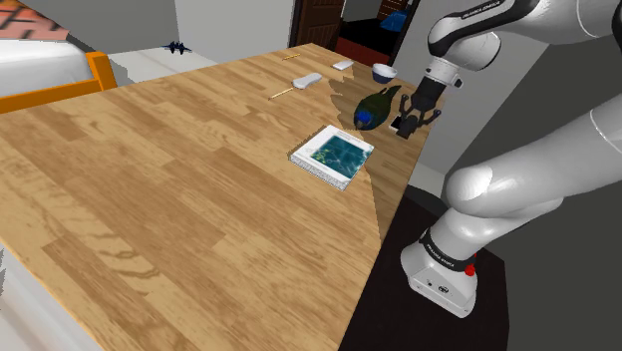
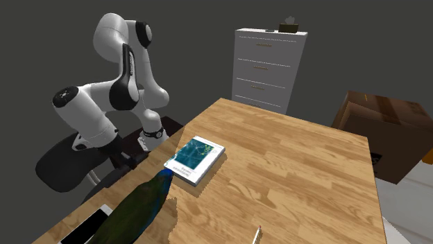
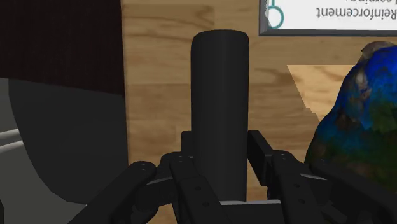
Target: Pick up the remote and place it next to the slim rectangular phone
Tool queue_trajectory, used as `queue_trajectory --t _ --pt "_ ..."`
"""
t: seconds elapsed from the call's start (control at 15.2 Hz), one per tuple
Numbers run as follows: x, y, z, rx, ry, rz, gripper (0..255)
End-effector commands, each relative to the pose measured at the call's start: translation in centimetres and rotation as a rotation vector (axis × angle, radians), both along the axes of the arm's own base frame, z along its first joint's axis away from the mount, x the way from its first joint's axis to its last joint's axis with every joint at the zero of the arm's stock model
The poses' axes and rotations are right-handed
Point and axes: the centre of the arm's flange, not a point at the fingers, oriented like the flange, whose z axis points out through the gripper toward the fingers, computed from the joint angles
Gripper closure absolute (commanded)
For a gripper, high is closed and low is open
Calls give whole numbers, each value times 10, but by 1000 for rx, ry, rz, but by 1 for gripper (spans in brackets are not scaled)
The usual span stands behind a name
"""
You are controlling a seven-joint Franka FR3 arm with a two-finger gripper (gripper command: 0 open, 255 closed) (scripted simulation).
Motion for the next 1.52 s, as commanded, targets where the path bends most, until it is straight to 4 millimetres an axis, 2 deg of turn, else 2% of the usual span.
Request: queue_trajectory --t 0.0,0.99,1.45 --pt "-8 -23 0 0 0 1 255" --pt "-8 -23 -78 0 0 1 255" --pt "-8 -23 -78 0 0 1 255"
